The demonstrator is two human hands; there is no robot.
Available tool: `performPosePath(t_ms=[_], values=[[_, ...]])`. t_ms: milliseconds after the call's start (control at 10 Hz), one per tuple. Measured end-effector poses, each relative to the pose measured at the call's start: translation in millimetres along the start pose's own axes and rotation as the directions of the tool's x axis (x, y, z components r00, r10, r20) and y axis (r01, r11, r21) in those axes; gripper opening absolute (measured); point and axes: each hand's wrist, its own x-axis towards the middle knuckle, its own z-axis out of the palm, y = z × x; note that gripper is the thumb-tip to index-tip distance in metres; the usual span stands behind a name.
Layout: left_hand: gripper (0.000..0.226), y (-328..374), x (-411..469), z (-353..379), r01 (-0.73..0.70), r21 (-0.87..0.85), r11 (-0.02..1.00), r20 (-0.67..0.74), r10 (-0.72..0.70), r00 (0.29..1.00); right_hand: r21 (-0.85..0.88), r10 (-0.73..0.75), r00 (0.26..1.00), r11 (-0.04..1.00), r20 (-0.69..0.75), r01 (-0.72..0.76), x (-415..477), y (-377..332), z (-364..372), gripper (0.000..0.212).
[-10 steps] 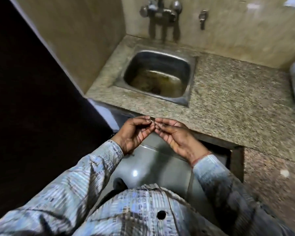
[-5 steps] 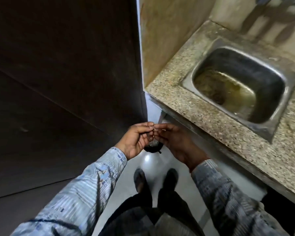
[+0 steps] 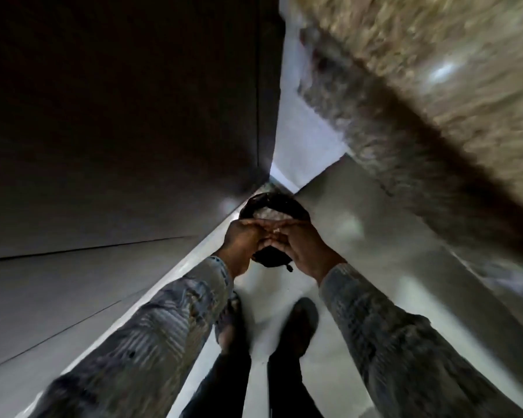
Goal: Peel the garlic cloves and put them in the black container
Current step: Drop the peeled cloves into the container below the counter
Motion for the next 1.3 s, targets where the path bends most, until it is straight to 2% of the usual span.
performPosePath(t_ms=[100, 200, 300, 400, 500, 600, 700, 800, 900, 1000, 1100, 1200, 1300], values=[[0.023, -43.6, 87.0, -9.8, 0.097, -0.053, 0.994, -0.113, -0.102, 0.988, -0.008, 0.139, 0.984, 0.99, -0.109, -0.14, 103.5, 44.1, -16.8, 0.043], [0.012, -66.6, 125.4, -22.1, 0.131, -0.089, 0.987, -0.209, -0.147, 0.967, -0.099, 0.144, 0.967, 0.981, -0.212, -0.168, 146.8, 66.8, -28.8, 0.035], [0.018, -88.2, 155.4, -37.8, 0.099, 0.07, 0.993, -0.293, -0.075, 0.953, -0.618, -0.17, 0.952, 0.786, -0.253, -0.024, 193.8, 94.1, -51.7, 0.027], [0.012, -90.2, 160.2, -37.2, 0.088, 0.15, 0.985, -0.303, -0.039, 0.952, -0.727, -0.327, 0.9, 0.687, -0.289, 0.016, 201.6, 101.8, -52.5, 0.02], [0.004, -88.5, 160.7, -27.3, 0.09, 0.381, 0.92, -0.288, 0.026, 0.957, -0.86, -0.462, 0.869, 0.503, -0.179, 0.09, 184.9, 96.8, -38.2, 0.018], [0.01, -87.2, 161.5, -18.6, 0.04, 0.517, 0.855, -0.186, 0.066, 0.98, -0.884, -0.469, 0.879, 0.444, -0.091, 0.146, 184.1, 93.6, -38.7, 0.011], [0.035, -78.3, 167.0, -14.4, 0.039, 0.738, 0.673, -0.201, 0.165, 0.966, -0.971, -0.445, 0.895, 0.205, 0.02, 0.124, 169.2, 79.8, -33.9, 0.02], [0.062, -71.0, 167.1, -19.7, 0.073, 0.842, 0.534, -0.254, 0.274, 0.927, -0.96, -0.334, 0.938, 0.22, 0.091, 0.172, 158.3, 75.4, -31.4, 0.044], [0.044, -66.5, 151.7, -21.2, -0.06, 0.903, 0.424, -0.105, 0.355, 0.929, -0.959, -0.351, 0.929, 0.202, 0.121, 0.201, 135.5, 71.8, -28.0, 0.087], [0.056, -66.0, 131.1, -22.6, -0.146, 0.919, 0.366, -0.013, 0.399, 0.917, -0.943, -0.434, 0.894, 0.239, 0.112, 0.234, 115.3, 67.3, -30.2, 0.095], [0.071, -48.1, 72.3, -20.6, -0.247, 0.904, 0.348, 0.06, 0.47, 0.881, -0.917, -0.516, 0.851, 0.285, 0.099, 0.28, 46.5, 38.2, -23.5, 0.09], [0.072, -28.8, 21.6, -17.2, -0.32, 0.873, 0.368, 0.095, 0.515, 0.852, -0.916, -0.541, 0.834, 0.269, 0.112, 0.298, -10.3, 15.4, -17.2, 0.09], [0.083, -0.1, -52.9, -8.6, -0.364, 0.876, 0.315, 0.151, 0.54, 0.828, -0.928, -0.561, 0.815, 0.205, 0.148, 0.31, -92.4, -8.1, -11.7, 0.1]])
